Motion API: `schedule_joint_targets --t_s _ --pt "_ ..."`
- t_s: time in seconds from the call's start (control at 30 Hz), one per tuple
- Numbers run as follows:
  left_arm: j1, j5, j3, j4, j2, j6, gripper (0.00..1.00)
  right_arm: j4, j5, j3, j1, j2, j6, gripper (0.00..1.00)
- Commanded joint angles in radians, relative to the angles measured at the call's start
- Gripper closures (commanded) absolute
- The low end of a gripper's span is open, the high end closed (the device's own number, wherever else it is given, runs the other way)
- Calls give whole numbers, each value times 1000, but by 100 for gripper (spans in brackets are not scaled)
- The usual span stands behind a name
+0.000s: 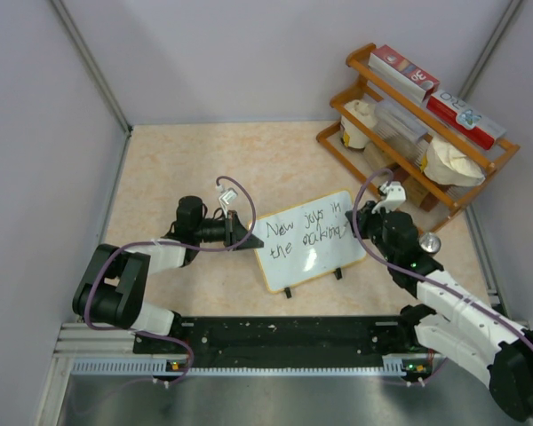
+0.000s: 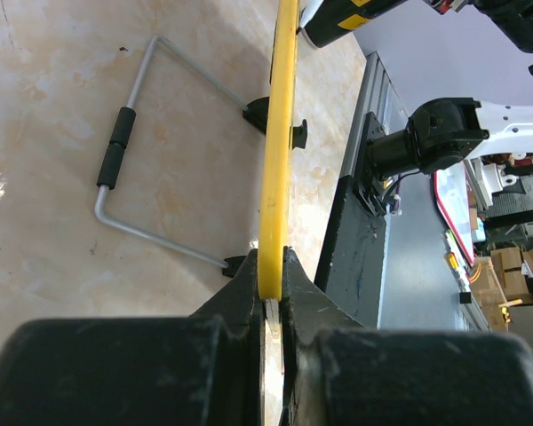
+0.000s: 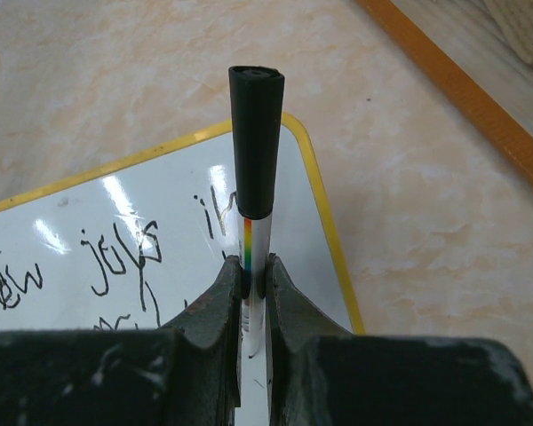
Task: Write a sentence on the whiteboard
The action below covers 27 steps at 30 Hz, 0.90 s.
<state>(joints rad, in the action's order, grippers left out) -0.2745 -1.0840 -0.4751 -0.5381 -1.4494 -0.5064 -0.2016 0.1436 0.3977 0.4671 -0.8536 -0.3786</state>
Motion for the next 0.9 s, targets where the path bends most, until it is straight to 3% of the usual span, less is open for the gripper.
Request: schedule_joint_targets --t_s 0.0,0.7,0.87 --pt "-2 24 -10 -26 -8 86 100 45 -13 -14 -12 8 1 100" --pt "-2 26 -8 -28 -9 86 100 -59 -96 -2 -10 -12 -66 100" --pt "-2 26 -8 -28 -9 86 100 -29 -124 1 -10 82 -66 100"
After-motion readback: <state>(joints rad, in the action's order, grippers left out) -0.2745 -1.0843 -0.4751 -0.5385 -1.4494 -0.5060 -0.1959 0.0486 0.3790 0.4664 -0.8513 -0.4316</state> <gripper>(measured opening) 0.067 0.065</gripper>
